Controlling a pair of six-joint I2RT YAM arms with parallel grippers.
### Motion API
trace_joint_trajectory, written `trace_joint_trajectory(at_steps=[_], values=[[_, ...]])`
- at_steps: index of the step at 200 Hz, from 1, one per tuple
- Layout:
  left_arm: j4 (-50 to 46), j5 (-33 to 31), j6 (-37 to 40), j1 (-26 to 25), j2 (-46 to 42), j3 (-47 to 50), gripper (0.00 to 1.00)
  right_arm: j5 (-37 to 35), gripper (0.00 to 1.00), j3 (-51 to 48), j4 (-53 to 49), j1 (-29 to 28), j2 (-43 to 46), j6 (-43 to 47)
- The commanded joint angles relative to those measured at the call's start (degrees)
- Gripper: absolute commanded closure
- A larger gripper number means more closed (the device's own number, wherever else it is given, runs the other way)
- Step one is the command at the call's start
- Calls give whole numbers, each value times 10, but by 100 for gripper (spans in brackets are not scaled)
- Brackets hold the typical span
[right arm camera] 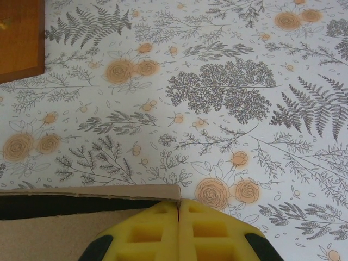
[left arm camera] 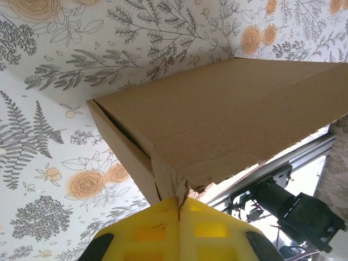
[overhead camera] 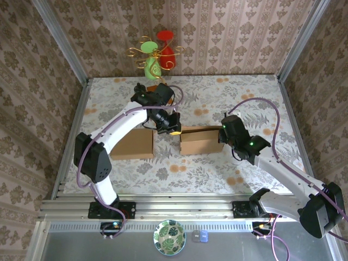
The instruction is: Fold the paper box
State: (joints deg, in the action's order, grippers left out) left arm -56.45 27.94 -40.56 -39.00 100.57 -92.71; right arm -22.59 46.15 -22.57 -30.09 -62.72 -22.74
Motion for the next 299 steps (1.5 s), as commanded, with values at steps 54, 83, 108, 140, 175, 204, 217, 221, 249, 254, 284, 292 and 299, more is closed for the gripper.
trace_joint_trajectory(at_steps=[54,83,108,140,175,204,217,221,249,254,284,292,299], values=[[-2,67,-44,5,20,-20,100,-17,100,4,-25,-19,-18,-9],[-1,74,-49,8,22,-22,100,-20,100,2,-21,-22,-19,-12],[4,82,-54,9,24,-22,100,-26,100,2,-21,-24,-20,-12],[7,85,-60,13,28,-25,100,-33,100,0,-20,-30,-19,-9],[13,113,-68,17,29,-24,100,-30,100,-4,-18,-31,-17,-11],[13,120,-68,17,32,-31,100,-31,100,-7,-16,-32,-18,-7],[10,121,-67,17,33,-35,100,-31,100,-9,-15,-32,-17,-5],[10,121,-66,17,33,-35,100,-31,100,-9,-16,-32,-17,-5],[11,127,-65,17,33,-27,100,-31,100,-8,-14,-32,-18,-6],[13,130,-67,17,33,-25,100,-31,100,-8,-14,-32,-18,-6],[10,135,-50,17,26,-14,100,-31,100,-4,-15,-32,-20,-6],[11,141,-45,17,25,-8,100,-30,100,-4,-15,-32,-21,-6],[13,148,-41,18,26,-6,100,-30,100,-4,-15,-32,-21,-6]])
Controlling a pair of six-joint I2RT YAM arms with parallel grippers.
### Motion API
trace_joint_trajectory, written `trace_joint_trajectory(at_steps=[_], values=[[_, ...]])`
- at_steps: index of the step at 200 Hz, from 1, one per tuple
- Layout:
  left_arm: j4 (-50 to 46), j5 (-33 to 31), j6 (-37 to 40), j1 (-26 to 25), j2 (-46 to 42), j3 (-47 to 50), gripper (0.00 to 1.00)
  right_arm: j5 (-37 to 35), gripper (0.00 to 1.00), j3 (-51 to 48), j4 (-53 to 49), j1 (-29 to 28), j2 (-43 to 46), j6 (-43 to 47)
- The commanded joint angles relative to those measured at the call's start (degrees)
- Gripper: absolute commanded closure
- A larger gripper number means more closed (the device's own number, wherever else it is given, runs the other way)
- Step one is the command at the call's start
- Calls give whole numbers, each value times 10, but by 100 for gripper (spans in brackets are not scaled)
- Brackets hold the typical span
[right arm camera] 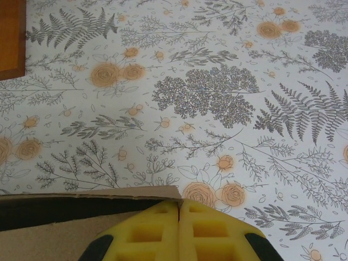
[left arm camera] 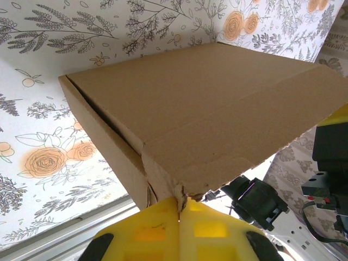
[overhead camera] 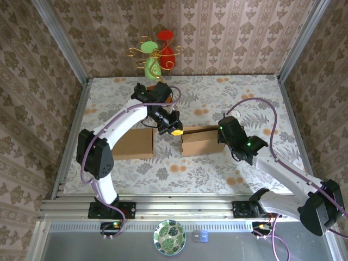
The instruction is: Fold the paper box
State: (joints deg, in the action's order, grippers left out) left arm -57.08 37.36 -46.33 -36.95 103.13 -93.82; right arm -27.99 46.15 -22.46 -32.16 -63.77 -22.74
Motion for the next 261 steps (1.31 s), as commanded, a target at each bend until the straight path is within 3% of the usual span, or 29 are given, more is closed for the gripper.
trace_joint_trajectory(at_steps=[1,113,261], values=[[19,54,18,-2,1,5,100,25,100,-4,-16,-11,-11,-6],[106,60,128,-14,-27,58,100,30,100,-6,-14,-11,-5,-10],[119,17,198,-23,-67,130,100,54,100,-23,-2,-11,26,16]])
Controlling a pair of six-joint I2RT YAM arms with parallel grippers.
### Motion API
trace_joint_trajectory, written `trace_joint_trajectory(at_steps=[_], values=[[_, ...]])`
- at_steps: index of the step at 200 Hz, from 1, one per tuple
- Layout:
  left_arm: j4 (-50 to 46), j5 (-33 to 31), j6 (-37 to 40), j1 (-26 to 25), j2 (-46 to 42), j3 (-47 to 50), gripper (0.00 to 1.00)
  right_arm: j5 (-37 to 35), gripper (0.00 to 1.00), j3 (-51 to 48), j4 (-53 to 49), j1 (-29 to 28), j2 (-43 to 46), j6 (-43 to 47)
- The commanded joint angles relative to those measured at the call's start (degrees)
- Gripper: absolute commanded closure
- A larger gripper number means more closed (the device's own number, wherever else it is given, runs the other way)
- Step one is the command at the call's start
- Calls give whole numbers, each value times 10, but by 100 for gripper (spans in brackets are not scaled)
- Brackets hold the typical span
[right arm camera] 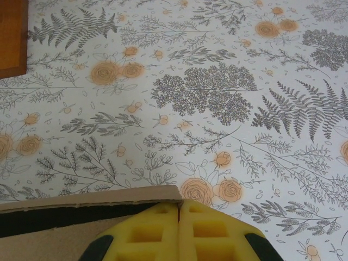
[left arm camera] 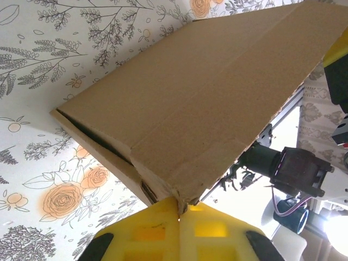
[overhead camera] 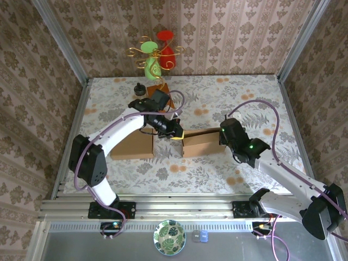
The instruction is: Fold the paper box
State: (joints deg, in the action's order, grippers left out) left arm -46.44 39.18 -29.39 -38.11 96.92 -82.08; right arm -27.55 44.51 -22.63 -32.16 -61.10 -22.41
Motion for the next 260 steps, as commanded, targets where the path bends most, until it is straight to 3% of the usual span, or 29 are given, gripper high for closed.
trace_joint_trajectory(at_steps=[1,88,141,200,260], values=[[13,-1,29,-12,-5,13,100,50,100,-7,-1,-11,-1,13],[-10,-16,43,-17,-3,6,100,67,98,22,-61,-11,4,-41],[-9,-19,43,-22,-6,17,100,96,84,48,-122,-11,7,-118],[-3,-39,34,-23,-5,19,100,146,63,83,-170,-4,4,-207],[4,-45,24,-25,-8,22,100,150,44,111,-228,2,20,-272]])
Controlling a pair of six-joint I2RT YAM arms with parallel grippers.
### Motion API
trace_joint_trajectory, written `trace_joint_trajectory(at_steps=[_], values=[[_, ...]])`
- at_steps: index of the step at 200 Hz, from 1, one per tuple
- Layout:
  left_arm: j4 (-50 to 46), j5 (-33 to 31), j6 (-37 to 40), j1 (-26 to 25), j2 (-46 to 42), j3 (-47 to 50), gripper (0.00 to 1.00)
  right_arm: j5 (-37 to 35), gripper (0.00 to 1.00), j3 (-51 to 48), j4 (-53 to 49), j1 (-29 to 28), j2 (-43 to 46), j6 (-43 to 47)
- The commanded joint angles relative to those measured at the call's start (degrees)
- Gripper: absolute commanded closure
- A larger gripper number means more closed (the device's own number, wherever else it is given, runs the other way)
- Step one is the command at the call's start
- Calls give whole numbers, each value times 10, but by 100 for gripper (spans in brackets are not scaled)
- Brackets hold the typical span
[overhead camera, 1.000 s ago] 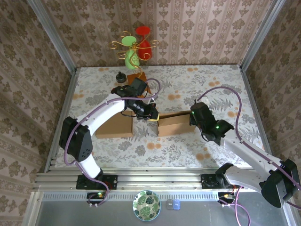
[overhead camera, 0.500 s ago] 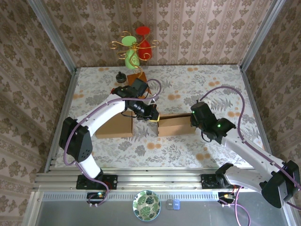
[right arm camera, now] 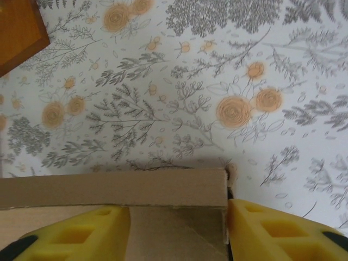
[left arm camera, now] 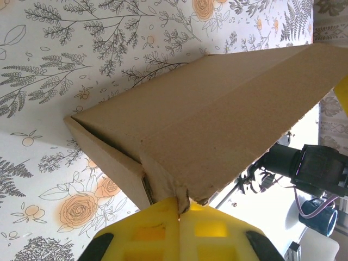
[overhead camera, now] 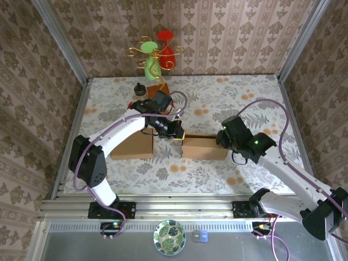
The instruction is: Fold the paper box
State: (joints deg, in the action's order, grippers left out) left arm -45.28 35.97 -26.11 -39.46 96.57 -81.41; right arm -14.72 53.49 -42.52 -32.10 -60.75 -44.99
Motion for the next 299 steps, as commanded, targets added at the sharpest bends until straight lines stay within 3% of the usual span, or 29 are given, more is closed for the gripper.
trace_joint_trajectory(at_steps=[1,49,80,104,154,222,250,299], values=[[-7,-12,-9,-11,-4,15,100,22,43,22,-30,2,17,-48],[-1,-18,-18,-14,-6,18,100,44,40,34,-63,15,41,-165],[5,-21,-23,-15,-9,23,100,42,38,45,-77,17,60,-317],[7,-25,-26,-17,-10,24,100,60,23,41,-84,16,61,-461],[11,-28,-30,-18,-16,27,100,117,10,25,-39,4,29,-680],[13,-44,-27,-28,-23,23,100,133,1,165,-133,4,-121,-698],[12,-58,-27,-36,-24,17,100,166,4,197,-177,4,-172,-698],[14,-80,-25,-51,-24,12,100,162,8,191,-151,4,-207,-702]])
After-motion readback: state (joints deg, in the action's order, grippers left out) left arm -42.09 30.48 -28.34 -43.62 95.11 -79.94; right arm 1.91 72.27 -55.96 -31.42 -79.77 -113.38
